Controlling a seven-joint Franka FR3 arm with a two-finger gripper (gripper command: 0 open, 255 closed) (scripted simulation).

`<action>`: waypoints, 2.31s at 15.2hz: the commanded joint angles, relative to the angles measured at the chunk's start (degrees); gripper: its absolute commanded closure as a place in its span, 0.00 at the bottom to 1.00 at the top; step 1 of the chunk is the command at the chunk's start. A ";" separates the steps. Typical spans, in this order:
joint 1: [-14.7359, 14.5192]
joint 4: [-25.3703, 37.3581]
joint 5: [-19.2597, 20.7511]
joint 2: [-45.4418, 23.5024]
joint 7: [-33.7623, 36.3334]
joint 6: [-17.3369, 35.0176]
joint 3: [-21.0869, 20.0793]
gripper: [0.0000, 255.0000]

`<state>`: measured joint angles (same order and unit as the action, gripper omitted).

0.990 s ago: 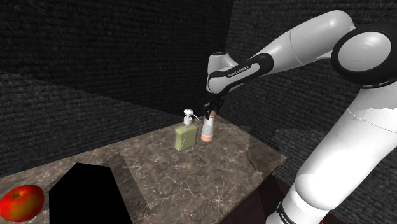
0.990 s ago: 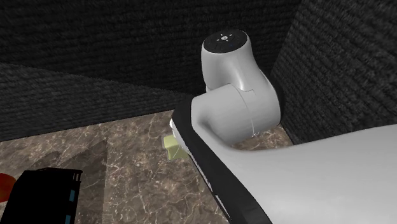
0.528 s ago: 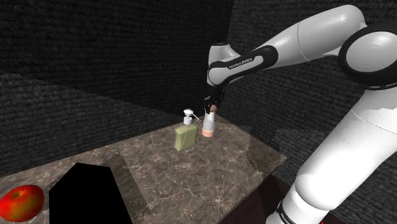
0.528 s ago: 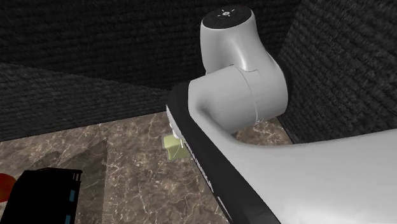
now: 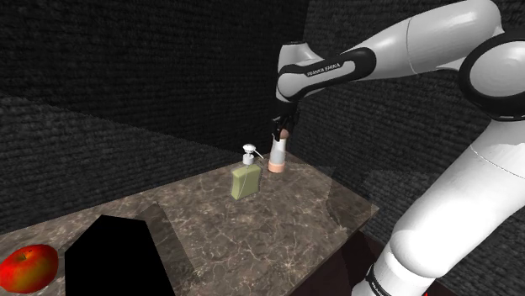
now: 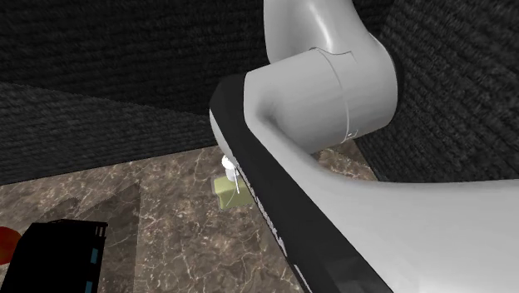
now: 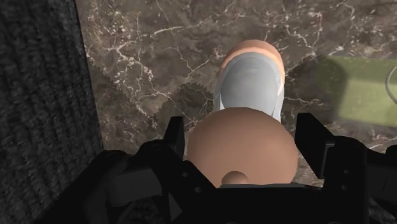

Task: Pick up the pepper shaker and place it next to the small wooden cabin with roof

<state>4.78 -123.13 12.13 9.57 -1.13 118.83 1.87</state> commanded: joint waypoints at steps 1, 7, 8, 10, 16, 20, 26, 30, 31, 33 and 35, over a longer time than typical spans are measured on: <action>-0.03 1.38 -0.17 0.18 -0.31 -1.55 -0.02 1.00; -0.14 5.22 -0.58 0.92 -1.13 -6.07 -0.12 1.00; -0.15 5.90 -0.64 1.00 -1.26 -6.83 -0.14 1.00; -0.18 7.30 -0.76 1.13 -1.53 -8.33 -0.17 1.00; -0.25 11.81 -1.05 1.21 -2.30 -12.86 -0.27 1.00; -0.29 15.08 -1.21 1.01 -2.80 -15.90 -0.34 1.00; -0.34 20.43 -1.40 0.33 -3.55 -20.52 -0.44 1.00; -0.36 24.33 -1.49 -0.40 -4.06 -23.65 -0.51 1.00; -0.37 25.35 -1.51 -0.61 -4.18 -24.44 -0.53 1.00; -0.90 24.89 -1.50 0.27 -2.98 -25.09 -1.30 1.00; -1.95 23.07 -1.57 2.11 -0.43 -25.59 -2.86 1.00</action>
<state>3.39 -99.21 10.59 10.98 -2.99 93.35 -0.14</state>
